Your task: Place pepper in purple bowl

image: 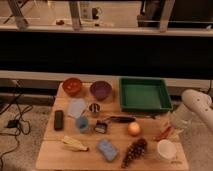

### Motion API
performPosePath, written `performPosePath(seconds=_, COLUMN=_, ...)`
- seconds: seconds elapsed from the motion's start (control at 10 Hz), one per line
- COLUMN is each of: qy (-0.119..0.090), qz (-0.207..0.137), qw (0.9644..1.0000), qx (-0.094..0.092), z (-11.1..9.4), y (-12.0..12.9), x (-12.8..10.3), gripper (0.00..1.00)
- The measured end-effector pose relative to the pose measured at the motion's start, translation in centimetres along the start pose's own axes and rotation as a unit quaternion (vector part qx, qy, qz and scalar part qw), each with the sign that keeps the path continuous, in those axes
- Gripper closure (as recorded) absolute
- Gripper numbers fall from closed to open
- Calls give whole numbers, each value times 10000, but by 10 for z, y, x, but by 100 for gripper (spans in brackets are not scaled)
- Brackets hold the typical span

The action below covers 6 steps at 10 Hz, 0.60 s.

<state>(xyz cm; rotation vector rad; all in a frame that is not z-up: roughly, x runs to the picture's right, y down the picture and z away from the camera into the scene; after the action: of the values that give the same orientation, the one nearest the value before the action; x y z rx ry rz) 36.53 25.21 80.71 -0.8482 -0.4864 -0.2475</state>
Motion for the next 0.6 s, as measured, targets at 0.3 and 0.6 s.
performPosePath(seconds=0.3, qy=-1, qz=19, qw=10000, qx=2, z=1, y=1, x=1, gripper=53)
performPosePath(seconds=0.6, qy=-11, qz=53, qw=10000, qx=43, z=0, y=2, x=4, gripper=77)
